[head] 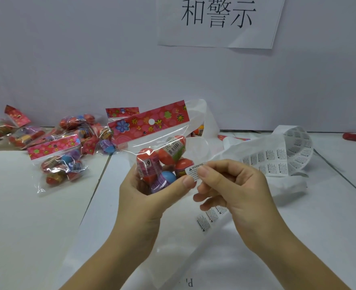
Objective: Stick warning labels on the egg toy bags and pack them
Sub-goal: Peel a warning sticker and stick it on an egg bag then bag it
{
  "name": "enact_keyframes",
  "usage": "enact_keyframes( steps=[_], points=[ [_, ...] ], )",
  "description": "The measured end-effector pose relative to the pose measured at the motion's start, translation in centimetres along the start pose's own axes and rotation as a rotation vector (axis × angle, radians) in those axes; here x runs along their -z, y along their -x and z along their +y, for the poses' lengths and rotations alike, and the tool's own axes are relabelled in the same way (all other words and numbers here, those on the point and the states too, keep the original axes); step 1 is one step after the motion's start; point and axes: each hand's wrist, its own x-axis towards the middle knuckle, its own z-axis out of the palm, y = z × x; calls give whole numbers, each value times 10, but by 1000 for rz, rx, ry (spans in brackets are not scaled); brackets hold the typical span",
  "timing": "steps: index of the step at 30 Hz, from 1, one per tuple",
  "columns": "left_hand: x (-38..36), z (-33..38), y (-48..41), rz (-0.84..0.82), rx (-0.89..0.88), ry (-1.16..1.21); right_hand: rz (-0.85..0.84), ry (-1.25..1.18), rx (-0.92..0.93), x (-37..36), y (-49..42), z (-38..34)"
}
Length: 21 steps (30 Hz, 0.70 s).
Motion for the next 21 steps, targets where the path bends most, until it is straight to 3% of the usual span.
enact_keyframes(
  steps=[21],
  points=[
    [-2, -3, 2, -4, -126, -26, 130, 15, 45, -6, 6, 5]
  ],
)
